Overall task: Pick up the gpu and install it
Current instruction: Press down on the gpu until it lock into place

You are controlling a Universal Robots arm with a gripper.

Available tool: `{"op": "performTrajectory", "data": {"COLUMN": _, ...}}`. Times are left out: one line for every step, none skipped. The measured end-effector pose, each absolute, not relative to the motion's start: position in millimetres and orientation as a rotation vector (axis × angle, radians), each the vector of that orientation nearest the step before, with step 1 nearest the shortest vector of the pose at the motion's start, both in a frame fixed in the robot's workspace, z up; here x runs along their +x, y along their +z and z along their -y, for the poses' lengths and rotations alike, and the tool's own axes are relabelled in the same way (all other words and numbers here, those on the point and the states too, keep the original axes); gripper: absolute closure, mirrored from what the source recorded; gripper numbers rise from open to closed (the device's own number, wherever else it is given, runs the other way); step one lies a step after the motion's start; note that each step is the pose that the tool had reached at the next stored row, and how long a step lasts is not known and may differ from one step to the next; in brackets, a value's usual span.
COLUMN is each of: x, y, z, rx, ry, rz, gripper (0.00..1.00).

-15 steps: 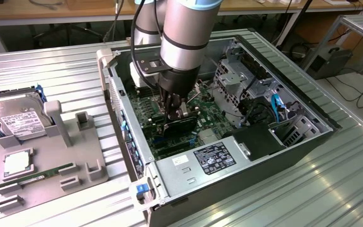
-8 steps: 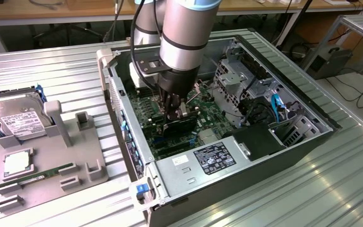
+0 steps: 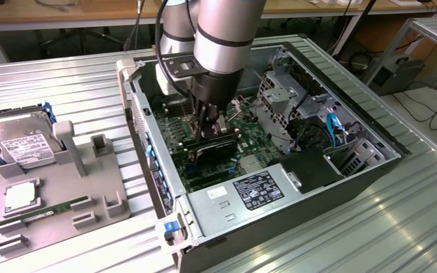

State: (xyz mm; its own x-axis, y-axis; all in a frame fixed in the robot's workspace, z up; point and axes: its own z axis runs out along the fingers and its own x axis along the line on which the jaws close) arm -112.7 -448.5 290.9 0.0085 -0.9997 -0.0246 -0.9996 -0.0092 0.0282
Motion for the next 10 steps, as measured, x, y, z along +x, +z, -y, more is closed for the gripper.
{"op": "performTrajectory", "data": {"x": -112.6, "y": 294.2, "z": 448.5, "rx": 2.229, "ry": -0.058, "rz": 2.209, "gripper": 0.89}}
{"op": "performTrajectory", "data": {"x": -112.6, "y": 296.3, "z": 448.4, "rx": 2.229, "ry": -0.058, "rz": 2.209, "gripper": 0.89}}
{"op": "performTrajectory", "data": {"x": -112.6, "y": 298.2, "z": 448.3, "rx": 2.229, "ry": -0.058, "rz": 2.209, "gripper": 0.89}}
{"op": "performTrajectory", "data": {"x": -112.6, "y": 298.4, "z": 448.3, "rx": 2.229, "ry": -0.058, "rz": 2.209, "gripper": 0.89}}
{"op": "performTrajectory", "data": {"x": -112.6, "y": 298.4, "z": 448.3, "rx": 2.229, "ry": -0.059, "rz": 2.209, "gripper": 0.89}}
{"op": "performTrajectory", "data": {"x": -112.5, "y": 298.4, "z": 448.3, "rx": 2.229, "ry": -0.059, "rz": 2.209, "gripper": 0.89}}
{"op": "performTrajectory", "data": {"x": -112.5, "y": 298.5, "z": 448.3, "rx": 2.229, "ry": -0.058, "rz": 2.209, "gripper": 0.89}}
{"op": "performTrajectory", "data": {"x": -112.5, "y": 298.5, "z": 448.3, "rx": 2.229, "ry": -0.058, "rz": 2.209, "gripper": 0.89}}
{"op": "performTrajectory", "data": {"x": -112.5, "y": 298.5, "z": 448.3, "rx": 2.229, "ry": -0.058, "rz": 2.209, "gripper": 0.89}}
{"op": "performTrajectory", "data": {"x": -112.5, "y": 298.5, "z": 448.3, "rx": 2.229, "ry": -0.058, "rz": 2.209, "gripper": 0.89}}
